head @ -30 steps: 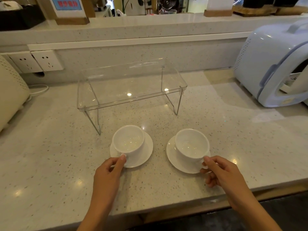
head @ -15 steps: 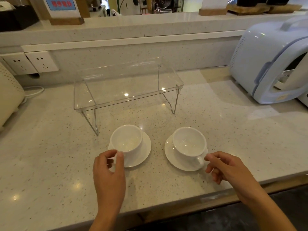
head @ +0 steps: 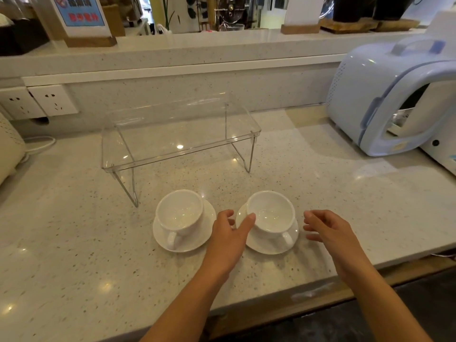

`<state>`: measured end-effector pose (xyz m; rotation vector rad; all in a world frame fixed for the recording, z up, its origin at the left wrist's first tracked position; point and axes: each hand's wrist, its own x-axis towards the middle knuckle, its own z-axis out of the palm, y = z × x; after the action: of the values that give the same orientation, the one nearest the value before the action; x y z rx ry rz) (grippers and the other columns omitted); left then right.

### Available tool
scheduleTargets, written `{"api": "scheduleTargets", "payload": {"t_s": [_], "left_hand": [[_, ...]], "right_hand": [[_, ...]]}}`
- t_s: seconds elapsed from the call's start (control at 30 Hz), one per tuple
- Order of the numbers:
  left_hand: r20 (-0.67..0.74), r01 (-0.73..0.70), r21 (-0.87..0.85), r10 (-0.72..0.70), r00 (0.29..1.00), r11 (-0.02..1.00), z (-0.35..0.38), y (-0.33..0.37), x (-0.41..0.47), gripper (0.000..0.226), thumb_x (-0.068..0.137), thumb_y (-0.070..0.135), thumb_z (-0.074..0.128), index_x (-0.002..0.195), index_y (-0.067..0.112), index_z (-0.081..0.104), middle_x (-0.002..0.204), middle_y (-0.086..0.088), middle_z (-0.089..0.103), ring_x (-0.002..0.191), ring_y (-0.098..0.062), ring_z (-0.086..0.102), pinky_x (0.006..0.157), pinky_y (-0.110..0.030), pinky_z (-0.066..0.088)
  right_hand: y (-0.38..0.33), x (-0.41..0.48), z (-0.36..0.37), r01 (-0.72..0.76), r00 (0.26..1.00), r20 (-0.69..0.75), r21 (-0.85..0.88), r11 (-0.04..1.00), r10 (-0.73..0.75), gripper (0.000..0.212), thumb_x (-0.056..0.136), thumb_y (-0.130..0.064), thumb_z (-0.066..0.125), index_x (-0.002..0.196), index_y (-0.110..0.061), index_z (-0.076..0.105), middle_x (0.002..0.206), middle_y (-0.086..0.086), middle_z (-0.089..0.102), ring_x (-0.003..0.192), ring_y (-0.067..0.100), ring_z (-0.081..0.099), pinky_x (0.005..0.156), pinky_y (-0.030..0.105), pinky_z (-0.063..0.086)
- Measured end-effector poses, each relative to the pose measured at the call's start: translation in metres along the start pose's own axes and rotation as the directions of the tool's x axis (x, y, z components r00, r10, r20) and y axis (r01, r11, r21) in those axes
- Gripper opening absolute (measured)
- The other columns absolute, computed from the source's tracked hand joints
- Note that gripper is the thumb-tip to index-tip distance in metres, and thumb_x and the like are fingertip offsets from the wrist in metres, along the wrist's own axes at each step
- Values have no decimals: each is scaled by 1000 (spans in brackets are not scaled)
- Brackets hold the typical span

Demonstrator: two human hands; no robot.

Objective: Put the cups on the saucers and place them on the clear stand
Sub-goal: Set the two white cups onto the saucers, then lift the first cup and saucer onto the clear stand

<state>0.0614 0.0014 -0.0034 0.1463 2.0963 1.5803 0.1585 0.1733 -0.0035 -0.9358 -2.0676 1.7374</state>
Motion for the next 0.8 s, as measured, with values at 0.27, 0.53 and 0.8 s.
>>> {"api": "scheduleTargets", "payload": {"t_s": [0.27, 0.53, 0.8], "left_hand": [[34, 188, -40, -187, 982, 981, -4, 3, 10, 72, 79, 51, 60, 136, 13, 36, 138, -8, 47, 112, -27, 55, 61, -33, 61], [117, 228, -112, -215, 970, 967, -5, 5, 9, 55, 79, 48, 62, 112, 3, 60, 111, -14, 66, 95, -28, 64, 60, -36, 61], [156, 257, -255, -223, 962, 932, -8, 9, 0, 44, 80, 33, 66, 113, 5, 59, 97, -12, 67, 86, -25, 66, 52, -31, 59]], "right_hand": [[-3, 4, 9, -80, 994, 69, 9, 997, 79, 42, 82, -54, 47, 106, -19, 54, 101, -1, 63, 90, 13, 61, 62, 19, 44], [0, 9, 14, -125, 986, 112, 27, 992, 121, 33, 84, -46, 54, 93, -17, 65, 92, 4, 72, 79, 18, 69, 57, 21, 54], [-2, -1, 6, -158, 966, 218, 58, 986, 142, 31, 85, -36, 56, 97, -9, 68, 83, 10, 75, 75, 25, 71, 57, 24, 56]]}}
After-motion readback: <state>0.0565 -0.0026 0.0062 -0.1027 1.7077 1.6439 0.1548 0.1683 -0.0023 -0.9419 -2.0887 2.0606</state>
